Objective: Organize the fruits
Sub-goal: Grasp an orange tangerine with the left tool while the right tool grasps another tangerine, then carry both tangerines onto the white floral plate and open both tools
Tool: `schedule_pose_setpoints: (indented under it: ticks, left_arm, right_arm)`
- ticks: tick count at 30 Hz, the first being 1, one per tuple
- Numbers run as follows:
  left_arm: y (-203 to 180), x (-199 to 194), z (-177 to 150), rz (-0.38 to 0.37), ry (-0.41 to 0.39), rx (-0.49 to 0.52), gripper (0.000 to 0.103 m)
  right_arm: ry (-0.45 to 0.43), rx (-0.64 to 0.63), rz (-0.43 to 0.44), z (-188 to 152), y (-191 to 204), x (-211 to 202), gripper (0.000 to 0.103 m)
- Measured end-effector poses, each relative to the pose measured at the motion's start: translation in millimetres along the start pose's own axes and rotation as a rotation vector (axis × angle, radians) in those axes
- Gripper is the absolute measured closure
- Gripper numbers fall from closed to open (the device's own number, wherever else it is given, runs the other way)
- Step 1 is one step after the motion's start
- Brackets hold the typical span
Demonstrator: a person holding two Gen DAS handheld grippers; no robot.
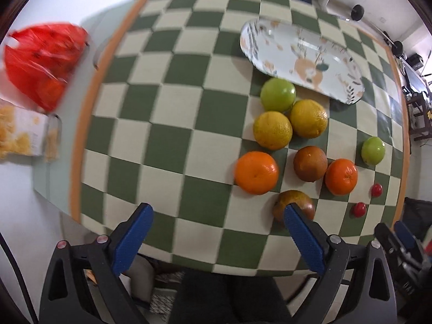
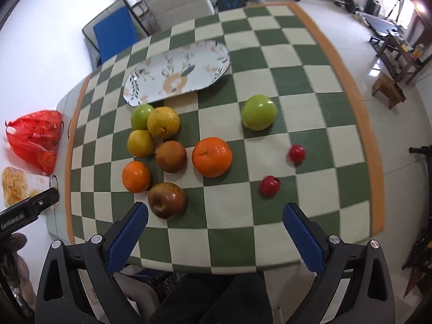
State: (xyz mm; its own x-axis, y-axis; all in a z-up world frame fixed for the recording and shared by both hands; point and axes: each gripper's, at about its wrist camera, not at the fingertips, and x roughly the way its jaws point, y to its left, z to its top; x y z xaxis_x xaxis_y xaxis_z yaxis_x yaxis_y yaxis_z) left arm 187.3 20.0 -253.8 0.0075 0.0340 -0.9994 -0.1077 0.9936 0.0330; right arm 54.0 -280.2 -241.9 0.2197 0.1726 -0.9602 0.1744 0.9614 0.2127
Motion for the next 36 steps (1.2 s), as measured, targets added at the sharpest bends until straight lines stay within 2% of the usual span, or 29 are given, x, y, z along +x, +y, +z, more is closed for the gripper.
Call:
schedule_pose_setpoints:
  ticks: [5, 11, 15, 17, 19, 23, 24, 27, 29, 33, 36]
  left_arm:
    - [-13.5, 61.0, 25.0, -0.088, 0.147, -0.043, 0.009]
    - [-26.0, 99.6, 33.9, -0.114, 0.21, -0.046, 0.009]
    - [-30.4, 116.0, 36.1, -0.137, 0.213, -0.054, 0.011]
    - [-33.7, 121.4, 35.7, -0.151, 0.212, -0.048, 0.031]
    - [-38.6, 128.9, 33.4, -0.157, 0.221, -0.028, 0.041]
    - [-44.1, 130.8, 25.7, -0.136, 0.195, 0.009, 0.042]
    - [-43.2, 131.6, 22.2, -0.118, 0.187, 0.022, 0.042]
    - [-39.4, 129.9, 14.0, -0.093, 0.176, 0.043, 0.042]
    - [-37.2, 134.5, 7.4, -0.095, 0.173, 0.056, 0.041]
    - [-38.5, 142.2, 3.7, -0.101, 0.156, 0.079, 0.041]
    - [-39.9, 142.2, 3.1, -0.114, 0.149, 0.088, 0.041]
  right_arm:
    - [0.071, -0.028, -0.005, 24.3, -0.2, 61.0, 0.002]
    - [0.148, -0.038, 0.02, 37.5, 2.5, 97.5, 0.005]
    - [0.179, -0.058, 0.021, 45.4, 9.0, 115.6, 0.005]
    - [0.199, -0.066, 0.021, 49.4, 12.3, 126.2, 0.006]
    - [0.213, -0.072, 0.019, 51.0, 15.8, 134.4, 0.01]
    - [0.243, -0.09, 0.01, 55.2, 25.7, 154.5, 0.018]
    - [0.245, -0.095, 0.004, 56.4, 28.6, 159.1, 0.024]
    - [0.251, -0.122, -0.045, 58.4, 34.6, 169.7, 0.035]
    - [0.253, -0.144, -0.052, 57.4, 37.5, 169.9, 0.035]
    - [0.318, -0.166, -0.058, 44.6, 40.7, 171.3, 0.035]
    - [0.315, -0.151, -0.068, 41.7, 43.1, 171.8, 0.035]
